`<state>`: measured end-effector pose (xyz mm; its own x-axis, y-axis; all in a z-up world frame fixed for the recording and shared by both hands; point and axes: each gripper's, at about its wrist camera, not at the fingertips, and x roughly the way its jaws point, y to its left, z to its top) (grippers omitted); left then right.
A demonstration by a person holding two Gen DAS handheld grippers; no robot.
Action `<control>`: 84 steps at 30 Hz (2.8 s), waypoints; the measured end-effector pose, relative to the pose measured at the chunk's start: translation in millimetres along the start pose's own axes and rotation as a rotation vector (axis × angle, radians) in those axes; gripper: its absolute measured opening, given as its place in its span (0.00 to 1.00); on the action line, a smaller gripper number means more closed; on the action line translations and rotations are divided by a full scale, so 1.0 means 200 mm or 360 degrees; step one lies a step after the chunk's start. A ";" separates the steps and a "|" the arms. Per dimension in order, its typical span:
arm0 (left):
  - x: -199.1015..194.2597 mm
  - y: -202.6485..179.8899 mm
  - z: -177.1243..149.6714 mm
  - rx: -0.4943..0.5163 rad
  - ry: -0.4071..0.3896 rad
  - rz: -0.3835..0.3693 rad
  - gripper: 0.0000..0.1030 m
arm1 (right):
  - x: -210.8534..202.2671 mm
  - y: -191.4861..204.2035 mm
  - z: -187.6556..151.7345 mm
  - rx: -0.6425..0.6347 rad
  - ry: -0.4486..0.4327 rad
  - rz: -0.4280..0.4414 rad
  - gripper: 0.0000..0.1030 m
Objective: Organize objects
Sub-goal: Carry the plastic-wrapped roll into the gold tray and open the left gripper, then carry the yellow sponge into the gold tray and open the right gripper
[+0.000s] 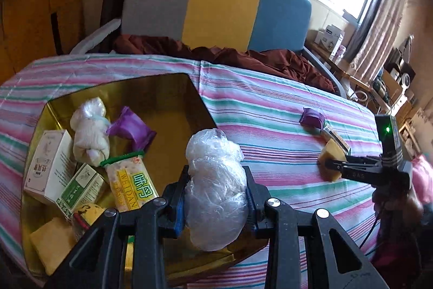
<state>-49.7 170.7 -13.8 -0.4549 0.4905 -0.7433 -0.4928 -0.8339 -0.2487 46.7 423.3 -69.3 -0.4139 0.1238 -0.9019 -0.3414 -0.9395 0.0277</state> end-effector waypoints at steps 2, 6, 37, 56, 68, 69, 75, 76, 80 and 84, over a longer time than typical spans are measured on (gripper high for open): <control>0.02 0.12 0.04 -0.0149 0.0042 -0.0044 0.34 | 0.00 0.00 0.00 -0.0001 0.0001 -0.0002 0.52; 0.05 0.28 0.13 -0.0339 0.0082 -0.0092 0.34 | 0.00 0.00 0.00 -0.0012 0.0004 -0.0013 0.52; 0.38 0.28 0.33 -0.0182 0.0089 0.0206 0.45 | 0.00 0.03 0.00 -0.0062 0.0010 -0.0047 0.53; -0.13 0.21 0.00 0.0060 -0.0216 0.0409 0.46 | 0.02 0.11 -0.02 -0.0154 0.0022 -0.0216 0.53; -0.23 0.26 -0.09 0.0024 -0.0242 0.0392 0.46 | -0.17 0.37 0.01 -0.0127 -0.0102 -0.0054 0.52; -0.23 0.27 -0.10 0.0019 -0.0245 0.0391 0.46 | -0.19 0.42 0.01 -0.0130 -0.0114 -0.0022 0.52; -0.27 0.30 -0.12 0.0011 -0.0272 0.0390 0.46 | -0.31 0.75 0.04 -0.0264 -0.0204 0.0159 0.52; -0.28 0.31 -0.13 0.0002 -0.0275 0.0388 0.46 | -0.33 0.81 0.04 -0.0290 -0.0216 0.0189 0.52; -0.32 0.35 -0.14 -0.0041 -0.0292 0.0381 0.46 | -0.37 1.03 0.05 -0.0414 -0.0251 0.0272 0.52; -0.35 0.40 -0.17 -0.0082 -0.0301 0.0384 0.46 | -0.35 1.21 0.05 -0.0503 -0.0235 0.0306 0.52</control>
<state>-32.9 60.7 -2.5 -0.6868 0.3109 -0.6570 -0.3176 -0.9414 -0.1136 -15.1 190.8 3.7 -0.5699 -0.0410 -0.8207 0.0213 -0.9992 0.0351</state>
